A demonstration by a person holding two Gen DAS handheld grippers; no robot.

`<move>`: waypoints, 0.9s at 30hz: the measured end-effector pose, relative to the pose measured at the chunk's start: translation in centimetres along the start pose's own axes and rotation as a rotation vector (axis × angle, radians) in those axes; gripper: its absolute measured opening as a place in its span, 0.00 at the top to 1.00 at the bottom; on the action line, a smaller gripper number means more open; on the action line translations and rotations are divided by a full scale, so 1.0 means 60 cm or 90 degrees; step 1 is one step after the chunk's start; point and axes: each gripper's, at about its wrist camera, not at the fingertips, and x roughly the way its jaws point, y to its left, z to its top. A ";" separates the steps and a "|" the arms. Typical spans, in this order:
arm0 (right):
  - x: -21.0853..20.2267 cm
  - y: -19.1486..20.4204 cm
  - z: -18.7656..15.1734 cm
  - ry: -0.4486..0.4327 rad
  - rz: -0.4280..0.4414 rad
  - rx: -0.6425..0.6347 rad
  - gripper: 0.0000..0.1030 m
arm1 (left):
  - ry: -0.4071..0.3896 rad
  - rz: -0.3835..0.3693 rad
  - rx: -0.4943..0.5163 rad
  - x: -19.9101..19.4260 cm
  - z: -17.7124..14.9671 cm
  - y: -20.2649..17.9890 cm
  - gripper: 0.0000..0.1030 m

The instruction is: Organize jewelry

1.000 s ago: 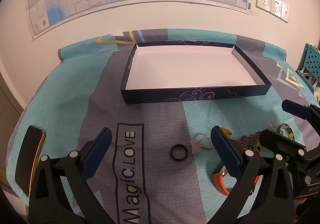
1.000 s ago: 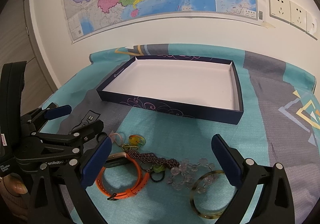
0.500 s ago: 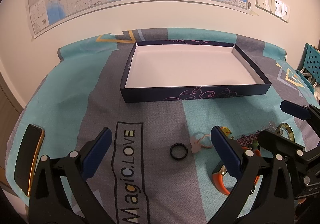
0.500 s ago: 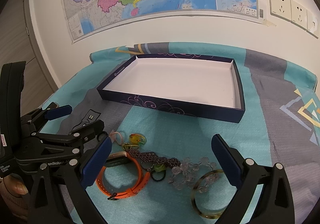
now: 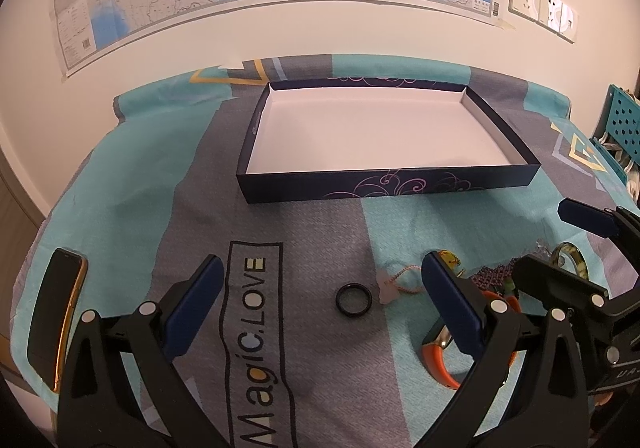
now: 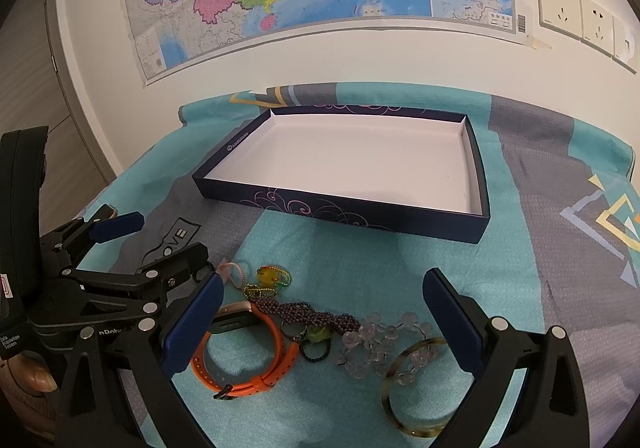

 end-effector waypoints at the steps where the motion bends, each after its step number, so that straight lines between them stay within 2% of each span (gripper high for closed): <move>1: 0.000 0.000 0.000 0.000 0.000 0.000 0.06 | 0.000 0.001 0.000 0.000 0.000 0.000 0.05; 27: 0.001 -0.003 -0.002 0.002 0.006 0.006 0.06 | 0.009 -0.012 0.012 0.001 -0.008 -0.010 0.06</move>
